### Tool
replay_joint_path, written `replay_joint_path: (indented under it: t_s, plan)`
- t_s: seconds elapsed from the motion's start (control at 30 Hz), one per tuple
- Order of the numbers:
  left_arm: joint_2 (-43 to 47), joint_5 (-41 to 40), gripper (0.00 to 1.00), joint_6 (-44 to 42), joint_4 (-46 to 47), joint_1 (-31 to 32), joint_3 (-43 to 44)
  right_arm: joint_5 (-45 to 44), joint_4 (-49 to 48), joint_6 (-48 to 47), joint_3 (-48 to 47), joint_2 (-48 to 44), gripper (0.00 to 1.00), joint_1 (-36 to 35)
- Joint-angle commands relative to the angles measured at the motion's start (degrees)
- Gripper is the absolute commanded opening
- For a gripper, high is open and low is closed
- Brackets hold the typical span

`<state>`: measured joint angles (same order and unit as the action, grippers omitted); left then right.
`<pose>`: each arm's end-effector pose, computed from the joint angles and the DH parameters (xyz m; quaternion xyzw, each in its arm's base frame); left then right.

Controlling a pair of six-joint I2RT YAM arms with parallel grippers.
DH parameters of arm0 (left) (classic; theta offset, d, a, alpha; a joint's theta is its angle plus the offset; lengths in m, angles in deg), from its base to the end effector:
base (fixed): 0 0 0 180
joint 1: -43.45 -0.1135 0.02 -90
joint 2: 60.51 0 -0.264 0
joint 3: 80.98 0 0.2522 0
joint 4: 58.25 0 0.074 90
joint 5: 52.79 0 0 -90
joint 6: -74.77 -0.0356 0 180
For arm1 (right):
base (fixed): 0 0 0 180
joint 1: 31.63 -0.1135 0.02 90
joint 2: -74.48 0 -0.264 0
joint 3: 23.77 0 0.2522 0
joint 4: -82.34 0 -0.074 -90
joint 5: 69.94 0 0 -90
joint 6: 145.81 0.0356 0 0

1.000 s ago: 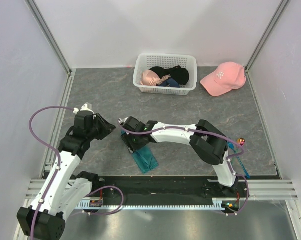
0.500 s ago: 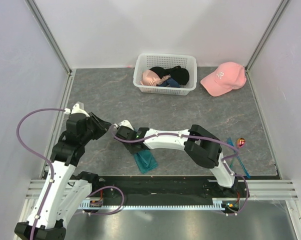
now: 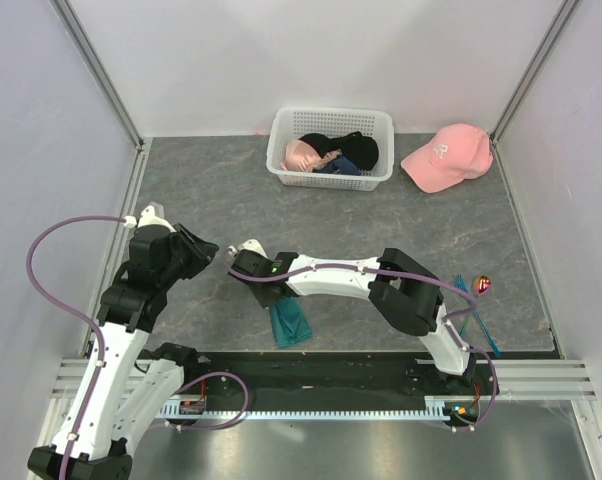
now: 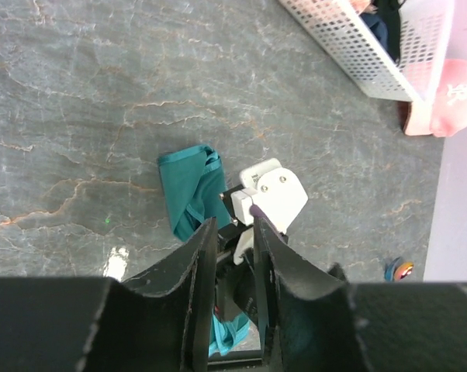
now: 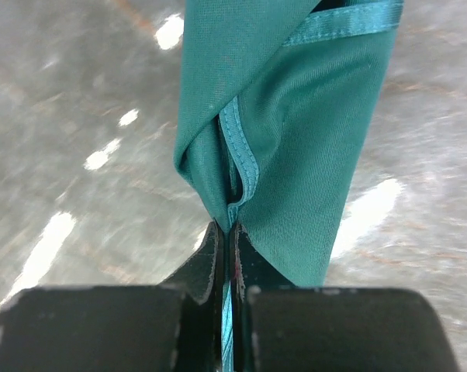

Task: Fold the napkin into a case and place the utensils inside
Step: Pick up the smaller rectangle-folded napkin from the center of the board, then turn over the smaller rectangle-folded napkin at the center of the board.

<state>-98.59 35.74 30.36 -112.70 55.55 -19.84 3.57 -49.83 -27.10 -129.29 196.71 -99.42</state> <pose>0.1349 -0.0280 0.3180 -0.2572 0.8332 -0.2263 0.4341 0.1790 0.4117 0.1667 -0.2931 0.9203 0.0696 0.2496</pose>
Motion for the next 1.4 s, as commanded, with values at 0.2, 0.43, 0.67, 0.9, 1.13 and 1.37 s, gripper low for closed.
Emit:
replay_joint_path:
  t_s: [0.2, 0.43, 0.67, 0.9, 1.13, 1.37]
  plan:
    - [-2.5, 1.3, 0.31, -3.0, -0.4, -0.3, 1.8, 29.5, -14.9, 4.8, 9.2, -11.6, 0.00, 6.2]
    - [-5.7, 5.9, 0.29, -4.9, 0.8, -0.2, 1.8, 47.3, -36.0, 13.3, 22.6, -14.7, 0.00, 12.7]
    - [-8.8, 13.0, 0.28, -5.6, 4.2, -0.2, -0.5, 60.4, -56.7, 21.7, 33.7, -12.8, 0.00, 18.8]
    - [-11.2, 16.7, 0.27, -5.8, 8.0, -0.2, -2.9, 67.1, -63.6, 22.6, 37.7, -10.6, 0.07, 24.4]
    - [-15.9, 21.9, 0.27, -5.8, 12.6, 0.3, -5.6, 72.3, -51.7, 11.7, 34.9, -5.6, 0.44, 31.0]
    - [-19.2, 24.2, 0.28, -5.5, 16.3, 3.6, -6.2, 45.8, -14.6, -10.1, 25.6, -16.0, 0.58, 37.1]
